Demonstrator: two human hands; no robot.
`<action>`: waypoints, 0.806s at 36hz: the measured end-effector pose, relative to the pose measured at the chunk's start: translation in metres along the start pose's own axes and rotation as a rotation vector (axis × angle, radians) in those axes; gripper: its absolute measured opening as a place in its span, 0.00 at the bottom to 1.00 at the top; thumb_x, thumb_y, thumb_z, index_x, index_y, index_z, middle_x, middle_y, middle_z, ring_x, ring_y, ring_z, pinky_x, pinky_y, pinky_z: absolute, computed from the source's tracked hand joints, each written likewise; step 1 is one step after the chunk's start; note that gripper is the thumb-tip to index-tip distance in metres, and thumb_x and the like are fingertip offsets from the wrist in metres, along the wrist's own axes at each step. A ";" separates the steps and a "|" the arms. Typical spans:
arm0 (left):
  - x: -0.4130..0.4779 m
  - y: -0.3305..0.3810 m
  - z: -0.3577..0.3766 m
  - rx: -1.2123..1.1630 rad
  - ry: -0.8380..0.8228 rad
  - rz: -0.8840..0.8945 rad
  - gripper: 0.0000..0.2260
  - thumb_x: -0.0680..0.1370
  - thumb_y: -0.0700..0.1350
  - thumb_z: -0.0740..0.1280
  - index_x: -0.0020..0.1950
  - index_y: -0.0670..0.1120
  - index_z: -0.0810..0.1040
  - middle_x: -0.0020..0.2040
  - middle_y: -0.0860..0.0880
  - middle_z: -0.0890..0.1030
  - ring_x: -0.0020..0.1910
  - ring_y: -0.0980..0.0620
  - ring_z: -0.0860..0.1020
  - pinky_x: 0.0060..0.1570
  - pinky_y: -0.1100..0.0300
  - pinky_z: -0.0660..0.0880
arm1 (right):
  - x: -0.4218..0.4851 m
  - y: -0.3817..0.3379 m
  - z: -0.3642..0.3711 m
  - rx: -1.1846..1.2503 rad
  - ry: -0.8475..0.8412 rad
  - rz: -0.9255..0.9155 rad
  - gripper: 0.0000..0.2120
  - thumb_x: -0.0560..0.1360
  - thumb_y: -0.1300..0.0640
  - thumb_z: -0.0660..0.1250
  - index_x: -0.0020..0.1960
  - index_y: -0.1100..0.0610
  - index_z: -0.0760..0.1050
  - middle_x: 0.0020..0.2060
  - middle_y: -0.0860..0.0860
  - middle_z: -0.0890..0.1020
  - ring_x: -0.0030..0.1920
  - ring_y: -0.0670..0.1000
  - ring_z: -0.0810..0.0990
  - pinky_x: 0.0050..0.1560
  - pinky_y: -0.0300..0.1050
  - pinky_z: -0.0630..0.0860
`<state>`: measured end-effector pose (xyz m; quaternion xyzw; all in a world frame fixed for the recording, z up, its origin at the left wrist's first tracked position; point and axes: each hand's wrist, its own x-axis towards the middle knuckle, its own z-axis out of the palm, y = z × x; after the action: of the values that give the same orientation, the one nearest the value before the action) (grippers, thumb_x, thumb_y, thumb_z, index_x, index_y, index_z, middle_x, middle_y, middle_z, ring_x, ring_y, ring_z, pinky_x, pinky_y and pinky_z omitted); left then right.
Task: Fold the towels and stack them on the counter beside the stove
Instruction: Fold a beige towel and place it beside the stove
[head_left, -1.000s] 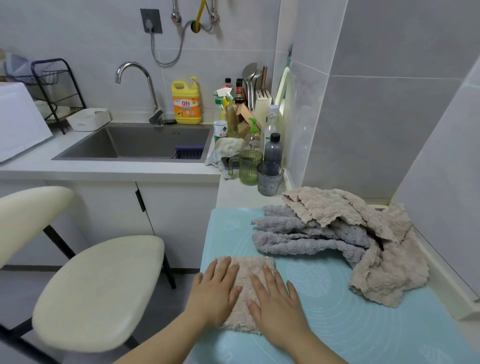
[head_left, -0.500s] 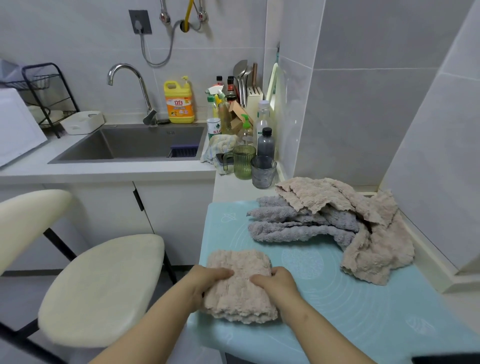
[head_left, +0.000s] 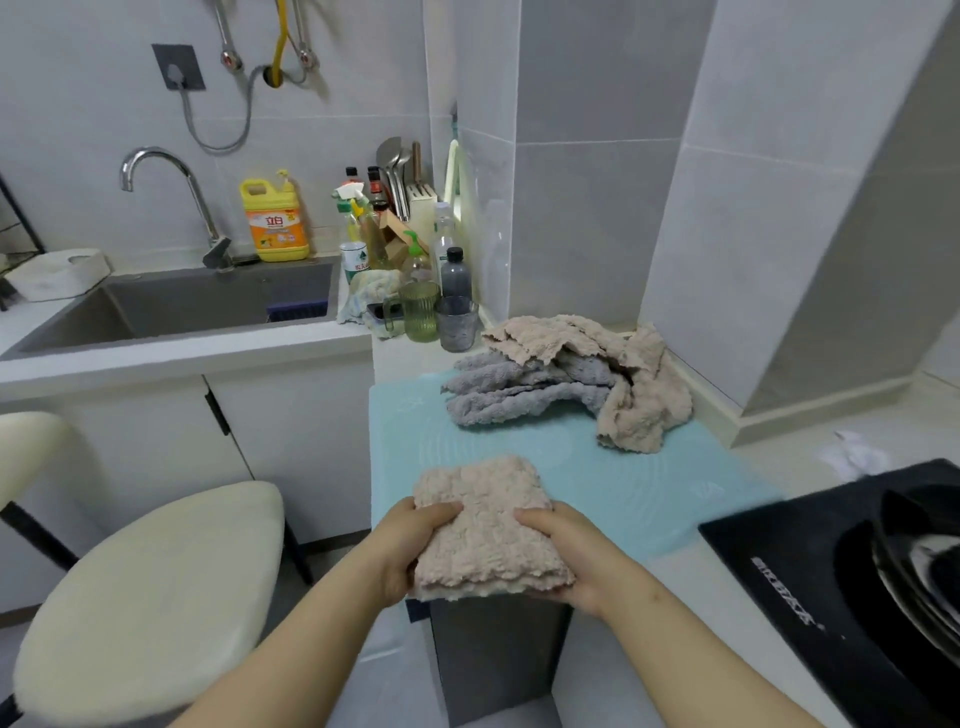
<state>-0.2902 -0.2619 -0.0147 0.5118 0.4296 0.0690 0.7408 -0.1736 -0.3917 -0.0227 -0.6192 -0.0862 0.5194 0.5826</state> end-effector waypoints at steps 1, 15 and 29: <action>-0.012 -0.006 0.002 0.007 -0.017 0.011 0.15 0.78 0.43 0.65 0.64 0.41 0.71 0.53 0.40 0.81 0.49 0.42 0.80 0.39 0.53 0.78 | -0.013 0.006 0.001 0.002 0.028 -0.021 0.16 0.76 0.56 0.65 0.63 0.55 0.71 0.53 0.56 0.82 0.51 0.55 0.81 0.38 0.45 0.79; -0.170 -0.091 0.101 0.169 -0.327 0.044 0.03 0.79 0.40 0.64 0.52 0.46 0.74 0.47 0.44 0.82 0.42 0.46 0.82 0.35 0.55 0.78 | -0.238 0.111 -0.045 0.206 0.413 -0.204 0.10 0.76 0.61 0.65 0.57 0.58 0.74 0.46 0.55 0.83 0.43 0.53 0.83 0.37 0.43 0.79; -0.301 -0.181 0.307 0.323 -0.630 0.113 0.10 0.77 0.44 0.66 0.58 0.46 0.74 0.50 0.41 0.83 0.47 0.40 0.82 0.42 0.49 0.79 | -0.456 0.184 -0.194 0.315 0.702 -0.390 0.10 0.75 0.58 0.65 0.57 0.53 0.74 0.50 0.53 0.83 0.48 0.53 0.83 0.40 0.45 0.79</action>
<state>-0.3217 -0.7243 0.0403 0.6414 0.1564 -0.1203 0.7414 -0.3244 -0.8950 0.0334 -0.6341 0.0821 0.1642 0.7512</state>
